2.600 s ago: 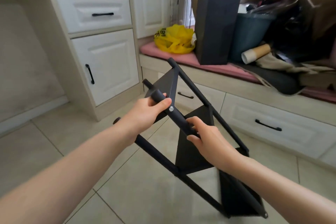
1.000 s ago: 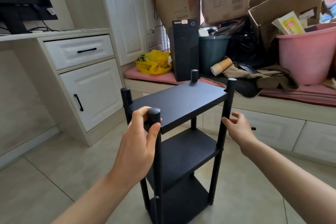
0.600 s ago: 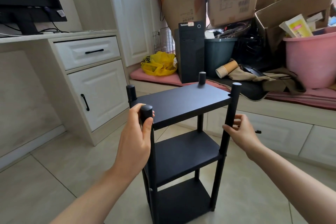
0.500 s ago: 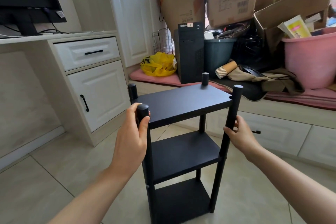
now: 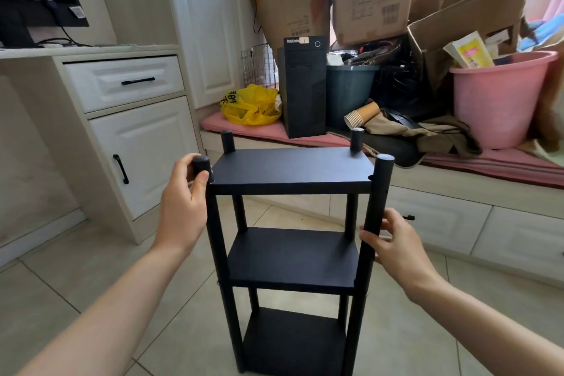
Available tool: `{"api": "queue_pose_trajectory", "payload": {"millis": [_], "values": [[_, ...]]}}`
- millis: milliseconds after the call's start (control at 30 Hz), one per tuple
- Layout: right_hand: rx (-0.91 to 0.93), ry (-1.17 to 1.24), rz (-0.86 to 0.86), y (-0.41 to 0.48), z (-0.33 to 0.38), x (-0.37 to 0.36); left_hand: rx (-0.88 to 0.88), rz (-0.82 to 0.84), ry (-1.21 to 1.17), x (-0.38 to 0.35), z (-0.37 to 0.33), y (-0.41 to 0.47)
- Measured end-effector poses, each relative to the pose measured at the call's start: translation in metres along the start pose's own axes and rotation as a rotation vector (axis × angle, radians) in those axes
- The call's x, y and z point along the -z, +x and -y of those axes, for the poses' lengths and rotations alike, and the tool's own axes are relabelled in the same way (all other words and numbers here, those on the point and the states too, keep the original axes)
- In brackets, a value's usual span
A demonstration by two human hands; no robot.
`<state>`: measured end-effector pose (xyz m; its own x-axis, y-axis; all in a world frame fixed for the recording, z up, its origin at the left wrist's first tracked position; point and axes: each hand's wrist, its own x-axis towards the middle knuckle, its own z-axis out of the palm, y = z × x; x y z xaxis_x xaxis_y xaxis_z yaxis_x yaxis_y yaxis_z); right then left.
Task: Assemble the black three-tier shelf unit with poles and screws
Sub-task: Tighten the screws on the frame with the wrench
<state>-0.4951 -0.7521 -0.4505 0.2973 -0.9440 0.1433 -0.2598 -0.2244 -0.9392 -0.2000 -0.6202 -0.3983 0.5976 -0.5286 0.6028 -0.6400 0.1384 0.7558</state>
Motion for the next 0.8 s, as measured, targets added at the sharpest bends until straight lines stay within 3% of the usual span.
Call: {"api": "queue_pose_trajectory", "payload": {"millis": [433,600,667,800], "values": [[0.015,0.083,0.081,-0.051,-0.002,0.011,0.112,-0.092,0.015,-0.022,0.0,0.009],[0.043,0.152,0.134,-0.056,0.001,0.006,0.09,-0.313,0.08,-0.035,-0.013,-0.009],[0.06,0.159,0.169,-0.058,0.003,0.003,0.179,-0.358,-0.018,-0.045,-0.031,-0.022],[0.075,0.164,0.201,-0.065,0.004,-0.008,0.521,-0.231,-0.326,-0.076,-0.072,-0.06]]}}
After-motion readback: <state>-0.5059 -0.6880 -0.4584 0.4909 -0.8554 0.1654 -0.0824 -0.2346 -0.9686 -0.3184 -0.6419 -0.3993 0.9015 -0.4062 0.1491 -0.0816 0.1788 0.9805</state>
